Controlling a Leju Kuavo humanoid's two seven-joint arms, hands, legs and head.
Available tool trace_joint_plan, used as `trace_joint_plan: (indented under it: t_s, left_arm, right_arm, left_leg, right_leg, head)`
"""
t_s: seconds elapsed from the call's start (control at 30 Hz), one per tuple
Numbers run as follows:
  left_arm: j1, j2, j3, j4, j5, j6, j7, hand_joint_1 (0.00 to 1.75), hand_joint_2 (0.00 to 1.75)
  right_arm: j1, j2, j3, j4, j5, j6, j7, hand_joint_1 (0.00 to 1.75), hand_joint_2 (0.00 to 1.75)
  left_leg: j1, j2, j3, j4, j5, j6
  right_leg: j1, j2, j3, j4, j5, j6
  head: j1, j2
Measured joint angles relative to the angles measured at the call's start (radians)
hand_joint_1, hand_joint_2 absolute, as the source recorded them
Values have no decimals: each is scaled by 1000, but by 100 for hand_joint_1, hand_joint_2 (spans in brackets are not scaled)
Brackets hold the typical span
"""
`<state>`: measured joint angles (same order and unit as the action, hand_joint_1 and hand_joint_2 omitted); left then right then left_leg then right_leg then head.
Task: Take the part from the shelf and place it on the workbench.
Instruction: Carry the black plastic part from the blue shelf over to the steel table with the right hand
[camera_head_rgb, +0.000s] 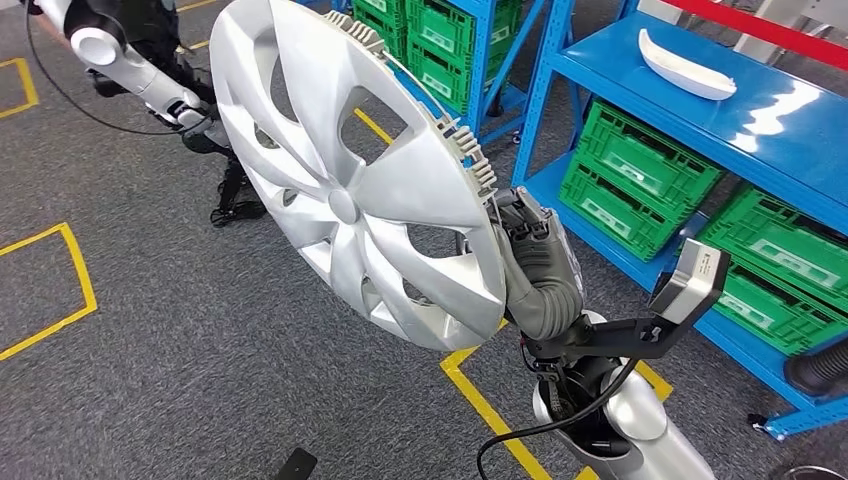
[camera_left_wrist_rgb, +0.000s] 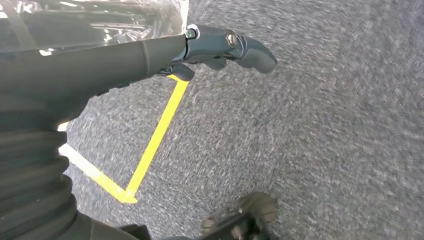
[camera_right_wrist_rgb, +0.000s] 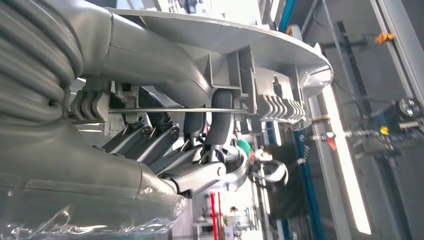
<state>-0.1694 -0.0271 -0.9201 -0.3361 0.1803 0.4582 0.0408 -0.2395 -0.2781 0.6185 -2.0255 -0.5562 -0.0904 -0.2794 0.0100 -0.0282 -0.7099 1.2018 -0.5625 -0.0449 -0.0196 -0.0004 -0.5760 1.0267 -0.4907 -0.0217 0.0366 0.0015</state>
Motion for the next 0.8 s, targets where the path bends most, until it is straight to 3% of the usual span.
trace_joint_plan:
  t_s: [0.07,0.1,0.17,0.2,0.27,0.37,0.43,0.5,0.53,0.57,0.6,0.67,0.73,0.8]
  left_arm:
    - [-1,-1,0,0,4,1,4,0,175]
    - [0,-1,0,0,5,1,6,0,175]
    - [-1,-1,0,0,7,1,7,0,175]
    - [-2,-1,0,0,7,1,7,0,175]
    - [-5,-2,0,0,9,2,5,0,175]
    - [-2,-2,0,1,16,4,3,0,175]
    - [-3,-3,0,1,19,7,3,0,175]
    - [-6,-5,1,1,20,9,3,0,175]
    - [-7,-6,1,1,22,9,3,0,175]
    - [-6,-7,1,1,24,10,4,0,175]
    - [-5,-8,1,1,27,10,6,0,175]
    - [-5,-8,2,1,31,11,9,0,175]
    - [-5,-10,4,2,34,11,12,0,175]
    - [-5,-11,5,3,36,11,16,0,175]
  right_arm:
    - [0,0,2,0,0,-2,2,175,175]
    - [0,0,4,0,0,-2,2,175,175]
    - [-1,0,6,0,0,-2,4,175,175]
    - [-2,0,6,0,0,-3,4,175,175]
    - [-5,-1,6,0,0,-3,4,175,175]
    - [-9,-1,8,0,0,-6,5,175,175]
    - [-12,-2,7,0,-1,-6,6,175,175]
    - [-13,-3,7,0,-2,-7,7,175,175]
    - [-12,-4,7,1,-3,-8,7,175,175]
    - [-11,-4,8,1,-3,-8,8,175,175]
    - [-10,-5,8,2,-3,-8,8,175,175]
    - [-10,-6,8,2,-6,-9,10,175,175]
    - [-11,-6,8,3,-11,-9,11,175,175]
    - [-13,-7,8,3,-17,-10,11,175,175]
  left_leg:
    - [7,13,-41,83,-21,-9]
    - [9,16,-37,74,-5,-12]
    - [10,33,19,-36,59,-11]
    - [6,52,51,-97,80,-7]
    - [-3,77,85,-164,91,9]
    - [-9,60,88,-175,89,35]
    - [-5,44,92,-182,93,47]
    - [-5,28,93,-184,93,55]
    - [-6,18,92,-184,93,58]
    - [-8,7,92,-183,92,59]
    - [-9,-4,92,-181,92,60]
    - [-10,-29,93,-176,90,59]
    - [-9,-52,89,-168,86,53]
    - [-5,-70,80,-163,87,43]
  right_leg:
    - [0,-25,2,1,-3,1]
    - [0,-36,3,2,-5,3]
    - [0,-56,9,3,-12,9]
    - [2,-65,12,3,-15,13]
    - [6,-80,16,4,-20,24]
    - [6,-97,23,0,-27,42]
    - [3,-64,9,38,-57,48]
    - [3,-15,-49,156,-115,46]
    - [4,-2,-88,228,-141,44]
    - [4,2,-116,276,-150,43]
    - [5,3,-131,292,-140,41]
    - [5,11,-108,213,-69,36]
    - [3,46,-58,88,-5,30]
    - [4,70,-34,31,5,28]
  head:
    - [-1,0]
    - [-2,0]
    - [-2,0]
    - [-2,0]
    - [-1,0]
    - [4,0]
    - [8,0]
    - [15,0]
    - [17,0]
    - [18,0]
    - [19,0]
    - [19,0]
    - [18,0]
    - [17,0]
